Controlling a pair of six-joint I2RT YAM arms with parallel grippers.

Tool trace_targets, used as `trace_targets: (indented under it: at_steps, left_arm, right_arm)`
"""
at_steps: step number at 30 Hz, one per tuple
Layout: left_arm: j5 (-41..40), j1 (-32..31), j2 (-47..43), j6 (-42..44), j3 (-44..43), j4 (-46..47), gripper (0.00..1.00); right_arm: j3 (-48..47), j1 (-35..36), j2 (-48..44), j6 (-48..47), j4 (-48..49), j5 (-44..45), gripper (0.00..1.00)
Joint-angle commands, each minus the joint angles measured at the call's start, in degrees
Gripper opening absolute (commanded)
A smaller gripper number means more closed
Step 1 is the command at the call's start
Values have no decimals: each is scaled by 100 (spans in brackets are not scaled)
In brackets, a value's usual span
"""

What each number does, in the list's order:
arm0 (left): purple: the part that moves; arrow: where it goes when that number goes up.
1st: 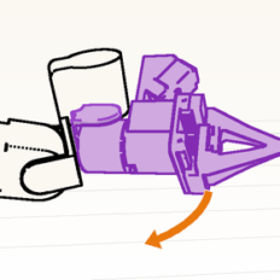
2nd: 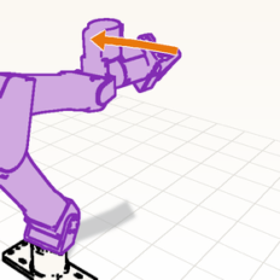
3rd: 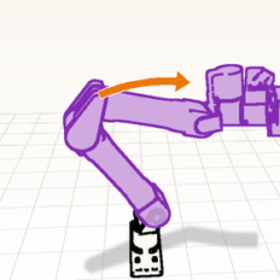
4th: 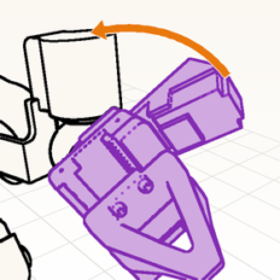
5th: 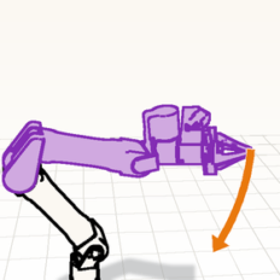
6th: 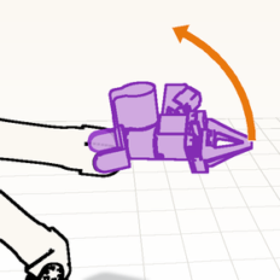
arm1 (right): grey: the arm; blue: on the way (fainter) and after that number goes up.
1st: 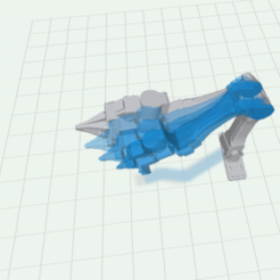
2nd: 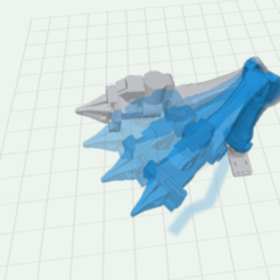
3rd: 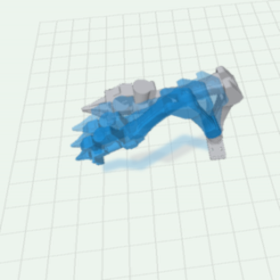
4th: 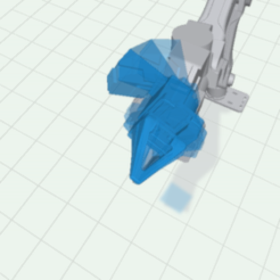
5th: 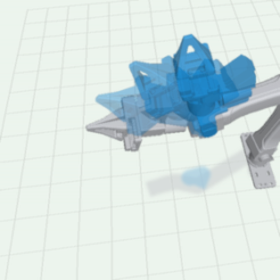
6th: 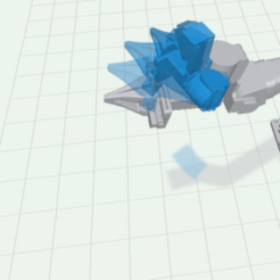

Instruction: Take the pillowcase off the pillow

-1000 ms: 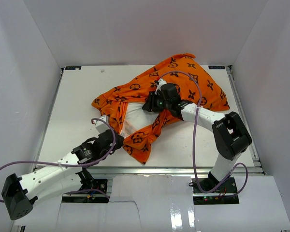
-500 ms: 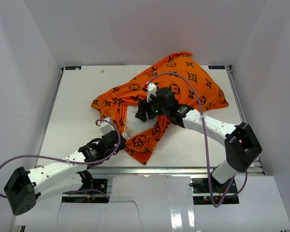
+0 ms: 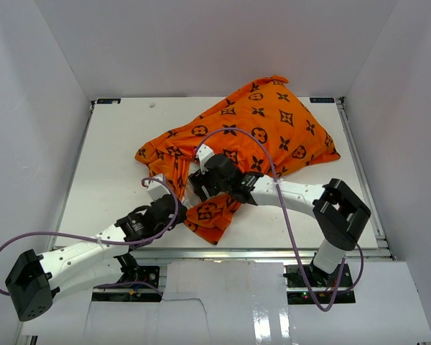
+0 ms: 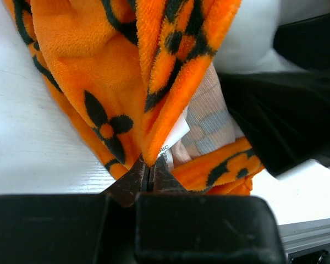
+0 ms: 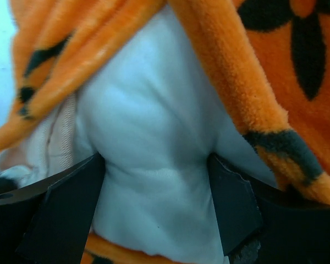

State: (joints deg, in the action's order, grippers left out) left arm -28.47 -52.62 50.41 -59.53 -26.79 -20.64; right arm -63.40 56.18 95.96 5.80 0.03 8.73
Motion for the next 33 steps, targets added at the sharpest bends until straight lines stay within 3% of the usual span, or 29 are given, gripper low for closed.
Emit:
trace_targets:
  at_steps: [1, 4, 10, 11, 13, 14, 22, 25, 33]
  left_arm:
    - [-89, -3, -154, 47, -169, -405, 0]
    - [-124, 6, -163, 29, -204, -458, 0]
    - [-247, 6, -198, 3, -239, -546, 0]
    - [-273, 6, -207, -6, -257, -563, 0]
    - [-361, 15, -199, 11, -353, -677, 0]
    - [-422, 15, -190, 29, -484, -817, 0]
    - [-151, 24, -594, 318, -337, -600, 0]
    - [261, 15, -621, 642, -82, -178, 0]
    - [527, 15, 897, 803, 77, 561, 0]
  right_arm:
    - [91, -11, 457, 263, -188, 892, 80]
    - [29, -46, 809, 448, -127, 876, 76]
    - [-199, -64, 1293, 729, -74, 517, 56]
    - [-182, -72, 1372, 781, 31, 498, 50]
    - [-217, -116, 1451, 870, 137, 524, 13]
    - [-313, -186, 1478, 913, 111, 524, 8]
    - [-1147, -1793, 284, 1125, -3, -486, 8]
    - [-1955, -2093, 422, 1037, -721, -556, 8]
    - [-3308, -2243, 791, 1063, -1066, -1531, 8]
